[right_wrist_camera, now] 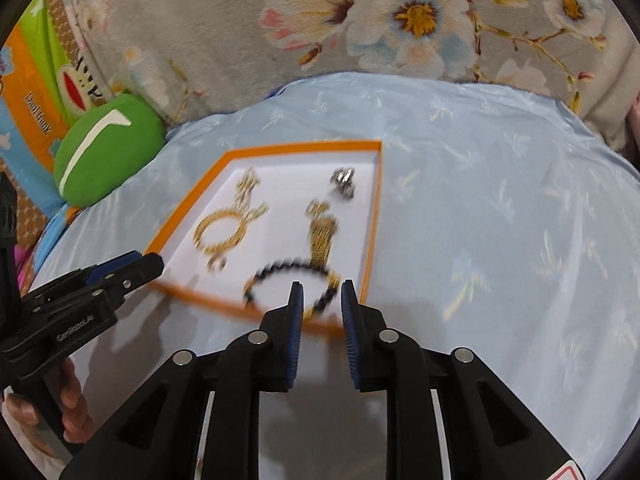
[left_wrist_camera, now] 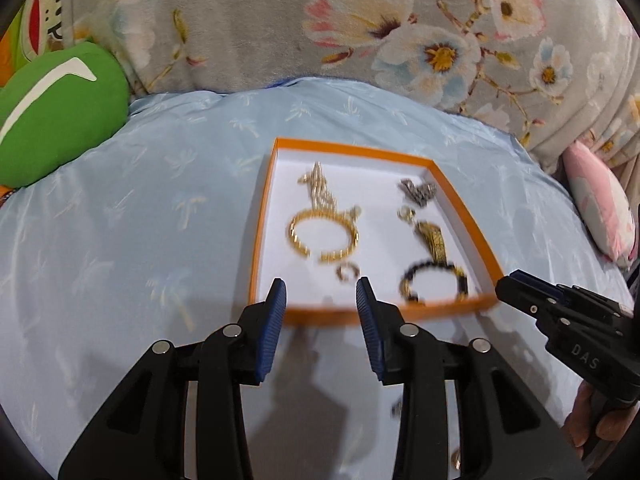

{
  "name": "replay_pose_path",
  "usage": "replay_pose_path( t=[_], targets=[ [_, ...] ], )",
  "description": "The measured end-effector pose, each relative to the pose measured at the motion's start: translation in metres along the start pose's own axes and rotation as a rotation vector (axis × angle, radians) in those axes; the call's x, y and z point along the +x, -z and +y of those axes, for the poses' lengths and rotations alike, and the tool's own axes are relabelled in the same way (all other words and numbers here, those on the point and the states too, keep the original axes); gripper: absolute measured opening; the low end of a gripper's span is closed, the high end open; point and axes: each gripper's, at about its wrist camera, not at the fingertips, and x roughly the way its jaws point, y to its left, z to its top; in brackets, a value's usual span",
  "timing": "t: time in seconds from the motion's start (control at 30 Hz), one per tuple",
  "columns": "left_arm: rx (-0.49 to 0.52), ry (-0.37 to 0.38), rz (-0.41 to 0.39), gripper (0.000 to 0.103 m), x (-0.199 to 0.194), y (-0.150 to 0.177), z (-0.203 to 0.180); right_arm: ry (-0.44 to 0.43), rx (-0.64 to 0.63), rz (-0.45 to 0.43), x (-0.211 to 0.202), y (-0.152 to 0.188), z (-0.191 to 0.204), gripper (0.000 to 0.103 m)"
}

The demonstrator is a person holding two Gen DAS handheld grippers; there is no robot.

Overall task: Organize jewelry
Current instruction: 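Withdraw both tools and move the right tool over the gold hoop earring, then grasp the gold hoop earring with right while left grasps the silver ring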

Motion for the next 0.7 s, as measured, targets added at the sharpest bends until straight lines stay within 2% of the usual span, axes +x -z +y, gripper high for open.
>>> replay_pose_path(
  t=[0.1,0.3,0.47,0.7],
  targets=[
    [0.007,-0.005,0.019,0.035,-0.013,0.023,-0.004,0.002,-0.037,0.007,-0.016,0.026,0.015,0.022],
    [-0.013,-0.018,0.076,0.035,-0.03,0.062,-0.002,-0.05,-0.086,0.049,-0.033,0.072,0.044,0.027],
    [-0.025,-0.036,0.07,0.035,-0.041,0.073,-0.001,-0.032,-0.142,0.065,-0.032,0.084,0.062,0.028],
    [-0.032,-0.037,0.072,0.035,-0.042,0.074,0.0,-0.034,-0.131,0.08,-0.028,0.085,0.061,0.027]
  ],
)
